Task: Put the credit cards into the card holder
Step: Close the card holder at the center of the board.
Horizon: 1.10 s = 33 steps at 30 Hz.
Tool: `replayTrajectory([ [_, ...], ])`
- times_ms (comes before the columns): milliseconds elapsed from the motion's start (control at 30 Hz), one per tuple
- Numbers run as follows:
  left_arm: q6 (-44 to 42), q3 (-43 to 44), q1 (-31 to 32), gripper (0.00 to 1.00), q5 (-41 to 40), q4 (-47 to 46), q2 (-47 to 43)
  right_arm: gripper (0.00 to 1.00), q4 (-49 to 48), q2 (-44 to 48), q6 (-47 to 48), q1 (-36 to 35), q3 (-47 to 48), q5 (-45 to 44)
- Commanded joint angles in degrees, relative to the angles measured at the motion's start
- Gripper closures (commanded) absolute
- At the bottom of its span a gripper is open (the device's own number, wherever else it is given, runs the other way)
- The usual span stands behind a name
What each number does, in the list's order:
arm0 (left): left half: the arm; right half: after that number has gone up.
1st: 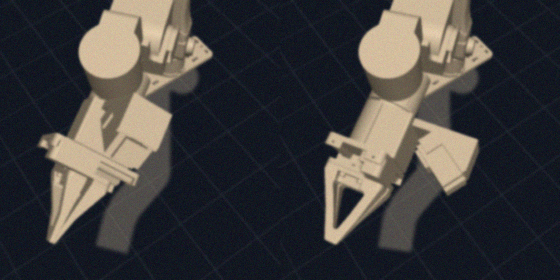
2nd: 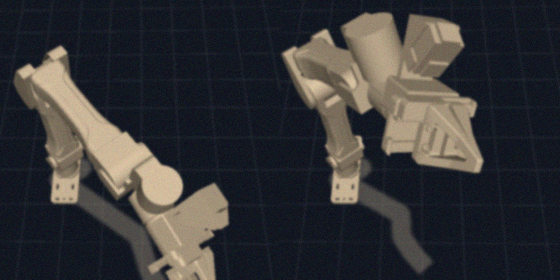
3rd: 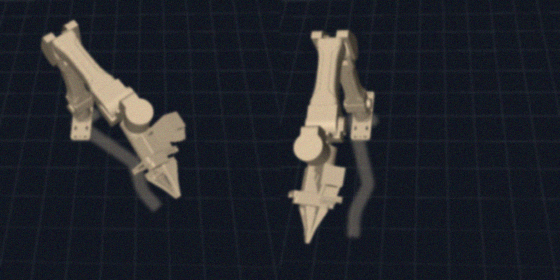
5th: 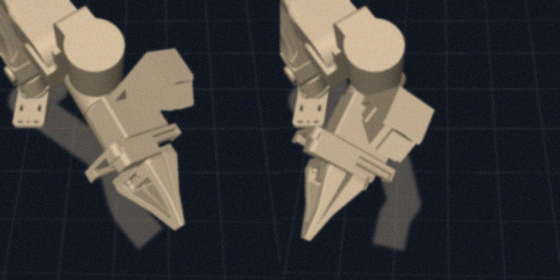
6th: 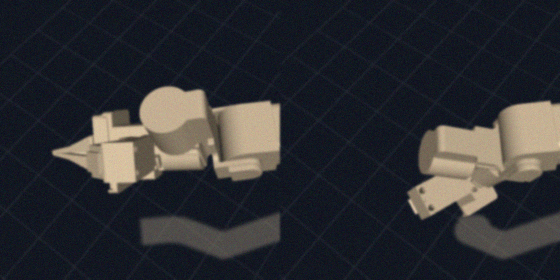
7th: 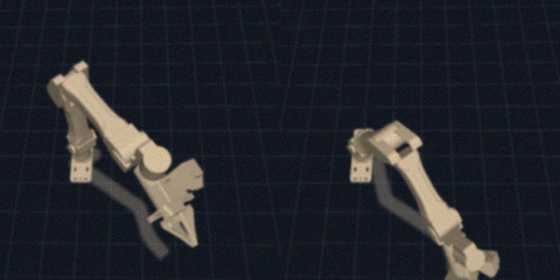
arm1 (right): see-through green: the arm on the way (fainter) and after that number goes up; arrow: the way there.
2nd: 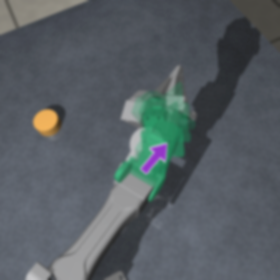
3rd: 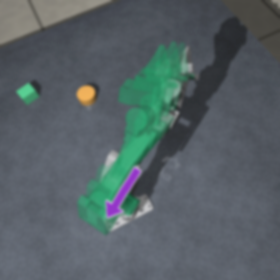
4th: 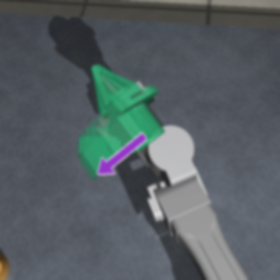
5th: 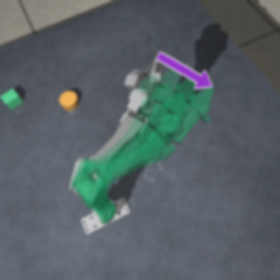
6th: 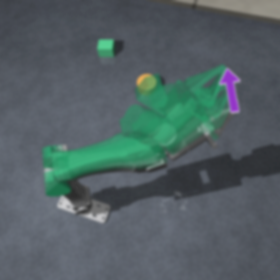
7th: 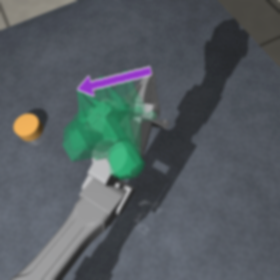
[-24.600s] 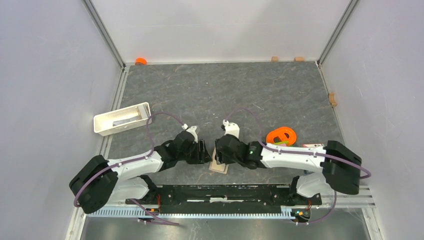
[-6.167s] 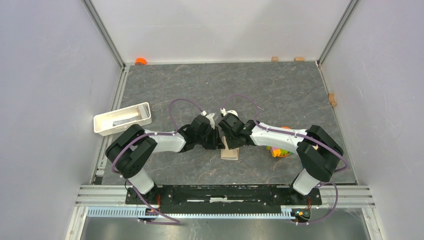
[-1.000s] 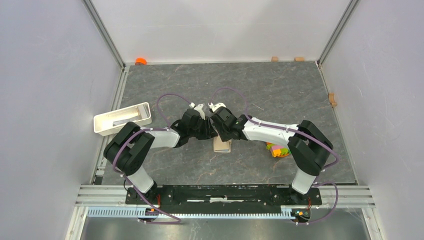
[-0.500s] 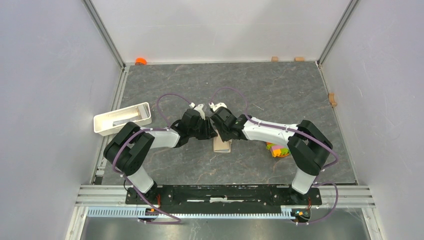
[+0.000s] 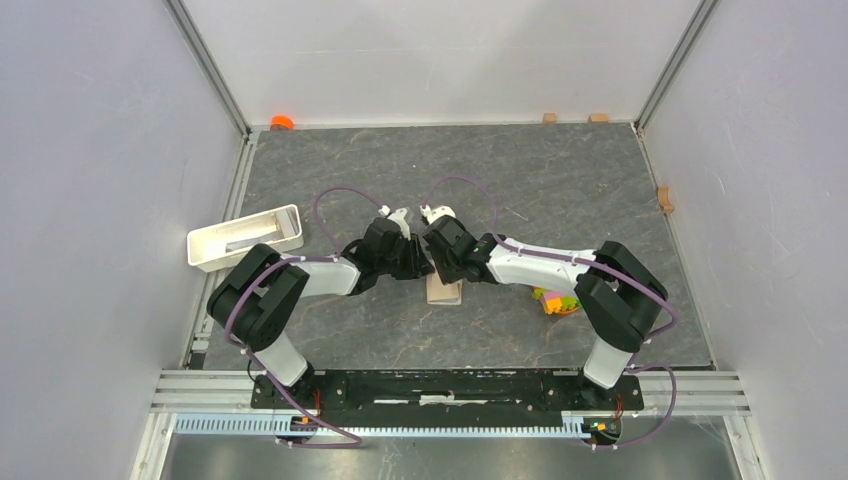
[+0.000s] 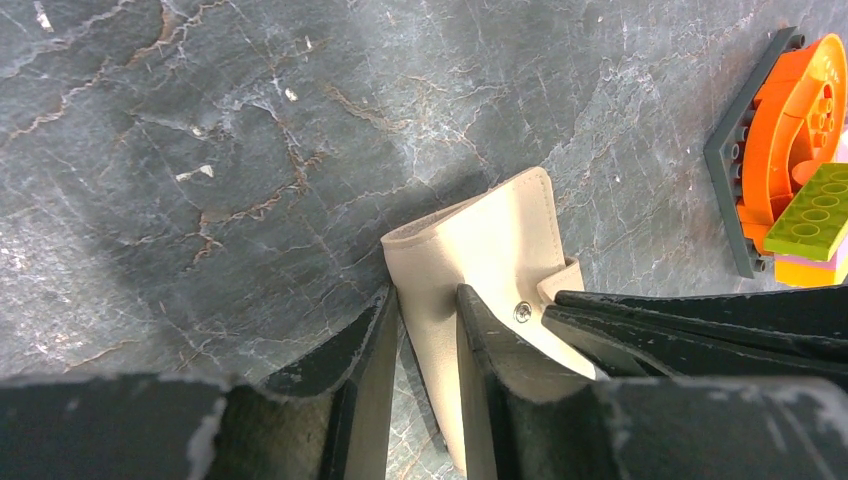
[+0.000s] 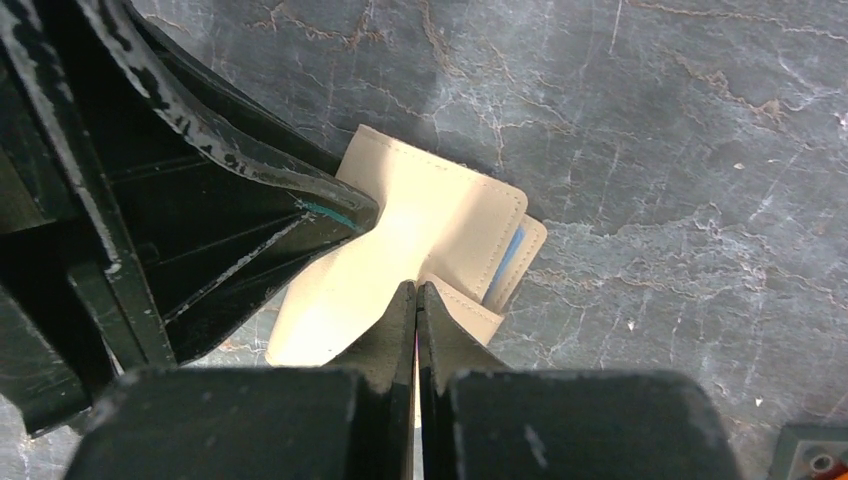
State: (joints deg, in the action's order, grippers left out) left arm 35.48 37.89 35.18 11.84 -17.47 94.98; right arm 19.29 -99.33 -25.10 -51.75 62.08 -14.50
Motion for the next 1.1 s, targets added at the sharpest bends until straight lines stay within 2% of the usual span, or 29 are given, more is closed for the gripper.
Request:
replayTrajectory([
  [0,-2.4,0.0,0.3,0.66,-1.6,3.6,-0.5,1.00,-4.4,-0.6,-1.3,0.1,-0.8,2.0],
  [667,-2.3,0.4,0.3,0.68,-1.9,3.9,-0.1,1.00,-5.9,-1.4,-3.7,0.0,-4.5,3.8],
  [1067,-2.4,0.5,0.3,0.69,-2.4,4.4,-0.1,1.00,-10.2,2.5,-10.3,0.0,-16.4,0.9],
])
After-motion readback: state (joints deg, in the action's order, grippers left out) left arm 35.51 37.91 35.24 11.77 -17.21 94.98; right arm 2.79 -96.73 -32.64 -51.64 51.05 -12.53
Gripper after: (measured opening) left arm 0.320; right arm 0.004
